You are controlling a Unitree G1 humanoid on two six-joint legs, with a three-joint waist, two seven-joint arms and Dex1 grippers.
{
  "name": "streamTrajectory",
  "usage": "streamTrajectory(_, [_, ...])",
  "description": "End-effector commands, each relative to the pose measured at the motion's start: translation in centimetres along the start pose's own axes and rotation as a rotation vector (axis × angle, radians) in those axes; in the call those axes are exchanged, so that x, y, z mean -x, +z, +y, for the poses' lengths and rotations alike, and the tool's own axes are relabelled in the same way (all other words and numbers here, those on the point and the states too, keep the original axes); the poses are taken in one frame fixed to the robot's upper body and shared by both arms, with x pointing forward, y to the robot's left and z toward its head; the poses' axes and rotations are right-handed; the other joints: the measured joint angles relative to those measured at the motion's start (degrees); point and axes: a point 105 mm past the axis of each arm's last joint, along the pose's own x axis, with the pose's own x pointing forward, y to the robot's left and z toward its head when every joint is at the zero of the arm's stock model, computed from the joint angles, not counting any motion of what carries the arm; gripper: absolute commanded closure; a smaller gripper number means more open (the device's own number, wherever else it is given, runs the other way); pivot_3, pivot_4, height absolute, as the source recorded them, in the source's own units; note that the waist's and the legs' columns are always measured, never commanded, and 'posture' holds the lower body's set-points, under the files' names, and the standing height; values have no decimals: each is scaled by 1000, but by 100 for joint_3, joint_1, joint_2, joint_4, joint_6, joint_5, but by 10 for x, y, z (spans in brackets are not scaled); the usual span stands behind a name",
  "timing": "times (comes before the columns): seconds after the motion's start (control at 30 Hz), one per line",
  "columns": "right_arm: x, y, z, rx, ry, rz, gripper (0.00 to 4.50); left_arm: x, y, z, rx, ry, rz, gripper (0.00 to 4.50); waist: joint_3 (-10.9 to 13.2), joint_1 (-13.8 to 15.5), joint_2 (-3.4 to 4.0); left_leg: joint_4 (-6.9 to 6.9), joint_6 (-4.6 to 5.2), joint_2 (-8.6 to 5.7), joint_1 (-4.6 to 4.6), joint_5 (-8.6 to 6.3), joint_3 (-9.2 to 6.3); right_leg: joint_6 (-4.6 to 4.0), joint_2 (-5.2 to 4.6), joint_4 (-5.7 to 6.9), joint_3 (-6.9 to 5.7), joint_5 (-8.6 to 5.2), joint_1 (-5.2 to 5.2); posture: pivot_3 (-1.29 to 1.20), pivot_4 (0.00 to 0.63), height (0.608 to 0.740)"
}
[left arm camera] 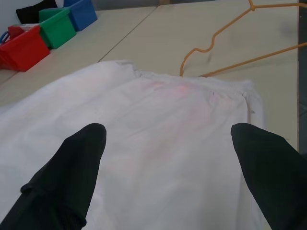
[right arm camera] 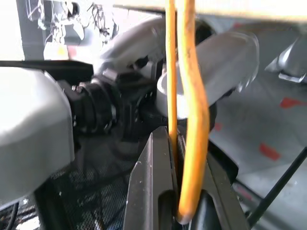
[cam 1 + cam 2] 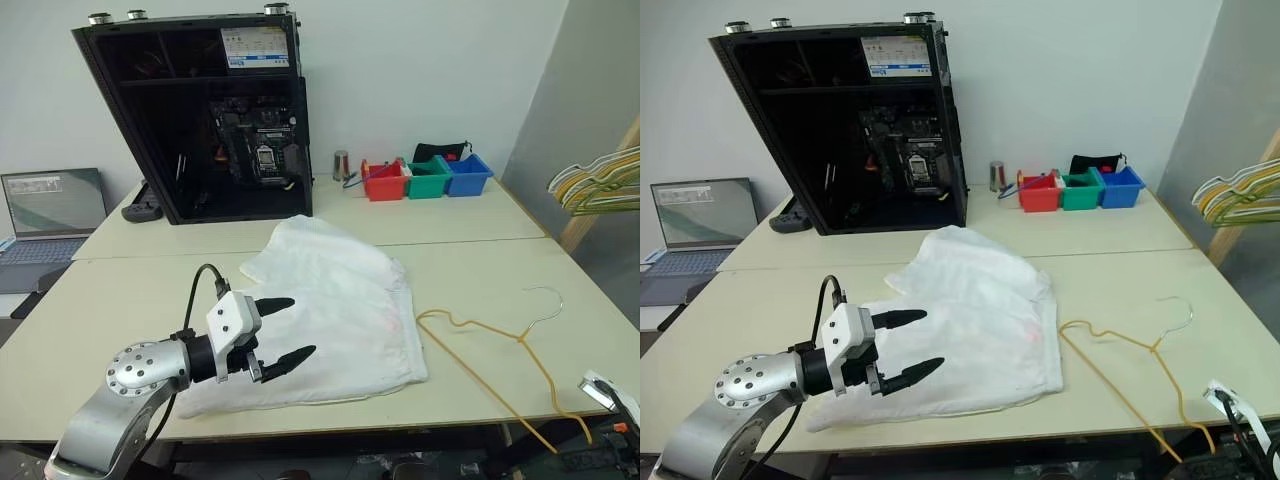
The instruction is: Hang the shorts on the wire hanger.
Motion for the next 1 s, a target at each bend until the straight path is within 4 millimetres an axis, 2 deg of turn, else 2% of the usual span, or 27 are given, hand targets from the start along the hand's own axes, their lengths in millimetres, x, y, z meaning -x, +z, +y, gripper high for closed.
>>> streamTrajectory(0.03, [-7,6,12,31,51,0,4500,1,8,7,-53,6,-13,38,2,23,-4,0,0,-1,-1,0,1,1,0,-1,1,0,0,-119,18,740])
streamTrajectory(0.23, [-21,12,36,63,163,24,4500,-1,8,11,-82,-1,-11,38,23,49,-4,-2,5,-2,-7,-4,1,2,0,-7,1,1,-7,-122,19,740])
streamTrajectory(0.37, [-26,22,50,37,241,-18,4500,-1,10,14,-95,1,-15,38,37,65,-14,-2,5,0,-10,-5,-3,2,0,-8,-2,1,-7,-115,18,740])
streamTrajectory(0.53, [-50,16,44,27,217,17,4500,-1,8,13,-115,-10,-7,38,65,79,-22,-4,5,-1,-11,-5,-4,2,-1,-11,-2,1,-9,-108,21,740])
streamTrajectory(0.77, [-65,33,38,7,220,-5,4500,-2,10,15,-136,-11,-8,38,121,78,-43,-4,5,-4,-17,-6,0,17,-3,-18,5,10,-15,-95,19,740])
streamTrajectory(0.9, [-67,49,39,-8,240,-52,4500,-3,10,15,-138,-10,-9,38,123,101,-43,-6,5,-3,-21,-9,-6,40,-5,-28,0,23,-15,-89,15,740])
streamTrajectory(1.0, [-72,71,45,-11,280,-114,4500,-3,9,12,-142,-15,-10,38,122,100,-42,-9,5,-1,-21,-11,-6,41,-5,-28,1,25,-17,-85,8,740])
